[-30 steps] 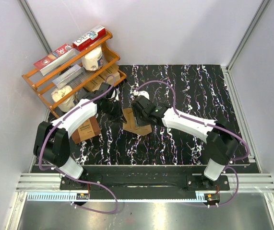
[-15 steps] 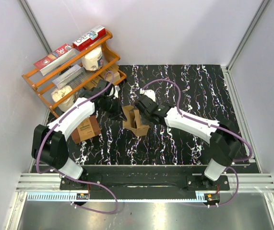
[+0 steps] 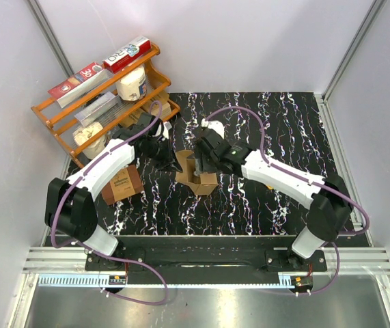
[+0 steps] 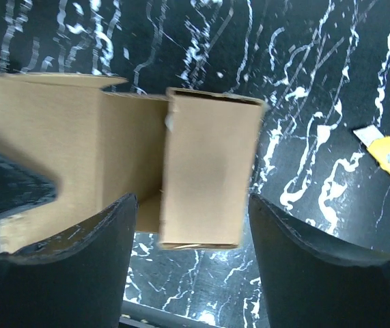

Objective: Unpack the express box

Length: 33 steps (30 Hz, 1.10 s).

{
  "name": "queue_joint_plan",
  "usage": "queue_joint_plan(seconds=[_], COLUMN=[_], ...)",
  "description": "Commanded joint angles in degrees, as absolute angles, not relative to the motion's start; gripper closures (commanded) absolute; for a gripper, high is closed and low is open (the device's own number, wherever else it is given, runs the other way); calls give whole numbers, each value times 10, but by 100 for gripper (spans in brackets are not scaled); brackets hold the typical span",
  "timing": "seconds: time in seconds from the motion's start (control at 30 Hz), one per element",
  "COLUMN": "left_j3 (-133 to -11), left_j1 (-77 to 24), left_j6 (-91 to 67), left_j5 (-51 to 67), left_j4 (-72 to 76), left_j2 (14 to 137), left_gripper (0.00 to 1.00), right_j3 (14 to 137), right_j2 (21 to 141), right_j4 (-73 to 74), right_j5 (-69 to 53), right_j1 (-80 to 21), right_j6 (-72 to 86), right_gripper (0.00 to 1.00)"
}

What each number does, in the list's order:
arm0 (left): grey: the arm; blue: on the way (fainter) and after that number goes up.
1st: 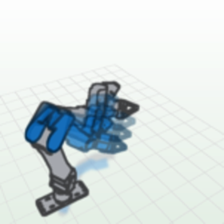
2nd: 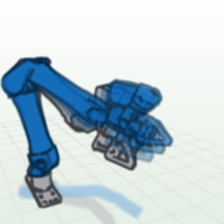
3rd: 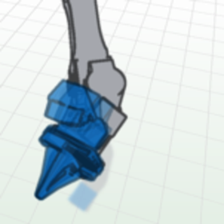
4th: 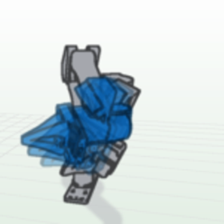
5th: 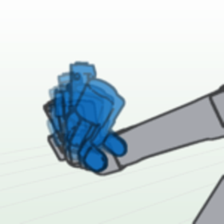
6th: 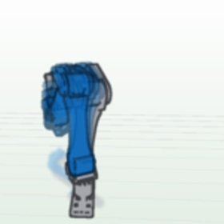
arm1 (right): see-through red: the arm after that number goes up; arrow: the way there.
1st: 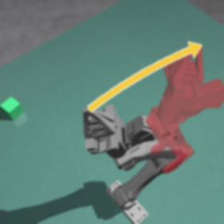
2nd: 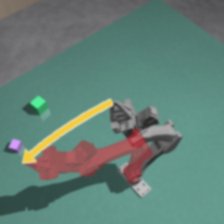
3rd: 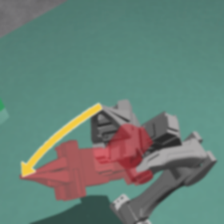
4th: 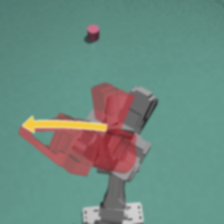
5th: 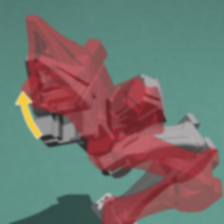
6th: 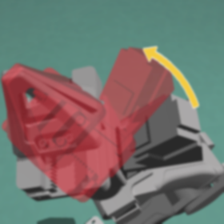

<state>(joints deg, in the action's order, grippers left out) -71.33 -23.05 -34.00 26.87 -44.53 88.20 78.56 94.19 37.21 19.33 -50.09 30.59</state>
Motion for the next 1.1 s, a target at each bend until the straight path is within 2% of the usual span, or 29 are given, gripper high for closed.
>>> queue_joint_plan(seconds=[0.0,0.23,0.53,0.83,1.07], left_j3=[-742,-744,-751,-771,-773], left_j1=[-228,-228,-224,-218,-214], left_j6=[-358,-361,-348,-317,-292], left_j5=[295,296,308,332,376], left_j4=[-446,-446,-465,-491,-497], left_j2=[851,846,837,822,824], left_gripper=[100,100,100,100,100], right_j3=[834,835,796,770,763], right_j2=[903,932,973,985,977], right_j4=[369,376,380,380,374], right_j5=[171,151,215,258,267], right_j1=[-501,-501,-501,-497,-494], right_j6=[292,286,285,293,270], right_gripper=[28,29,50,54,52])
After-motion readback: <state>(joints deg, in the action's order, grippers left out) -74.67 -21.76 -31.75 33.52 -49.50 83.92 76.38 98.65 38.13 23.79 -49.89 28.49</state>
